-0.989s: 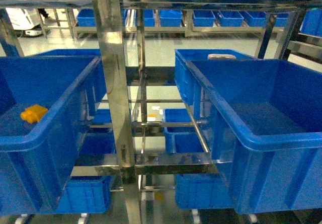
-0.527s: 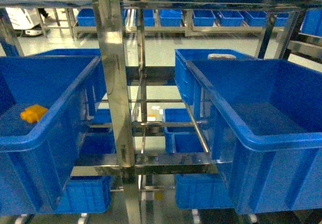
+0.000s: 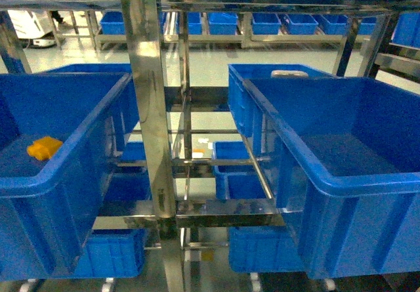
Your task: Sort and place red and yellow blocks in left bins
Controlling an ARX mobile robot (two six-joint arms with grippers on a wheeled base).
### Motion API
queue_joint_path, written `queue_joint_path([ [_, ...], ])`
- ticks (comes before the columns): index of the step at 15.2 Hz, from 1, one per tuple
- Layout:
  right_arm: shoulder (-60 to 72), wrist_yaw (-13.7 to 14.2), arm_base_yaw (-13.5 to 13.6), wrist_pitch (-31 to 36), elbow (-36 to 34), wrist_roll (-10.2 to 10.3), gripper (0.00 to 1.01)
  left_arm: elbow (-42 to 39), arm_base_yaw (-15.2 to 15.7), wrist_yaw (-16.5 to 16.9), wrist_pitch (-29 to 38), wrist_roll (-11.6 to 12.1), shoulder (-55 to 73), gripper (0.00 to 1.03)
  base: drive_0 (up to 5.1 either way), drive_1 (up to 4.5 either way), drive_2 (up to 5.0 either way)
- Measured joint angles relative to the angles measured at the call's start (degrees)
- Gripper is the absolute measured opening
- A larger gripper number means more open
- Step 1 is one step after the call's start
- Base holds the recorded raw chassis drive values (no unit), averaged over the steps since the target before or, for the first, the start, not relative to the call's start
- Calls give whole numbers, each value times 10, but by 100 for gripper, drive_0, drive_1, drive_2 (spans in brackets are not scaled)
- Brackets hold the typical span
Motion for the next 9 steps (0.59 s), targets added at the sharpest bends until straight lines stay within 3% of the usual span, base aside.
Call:
queue_joint_path([
  [5,-78,0,0,-76,0,0,2,0,0,0,-55,0,-55,2,0,0,0],
  [7,-101,0,0,-99,0,0,2,0,0,-1,-163,0,-145,2,0,0,0],
  [9,-120,0,0,-118,0,0,2,0,0,-2,-163,0,-148,2,0,0,0],
])
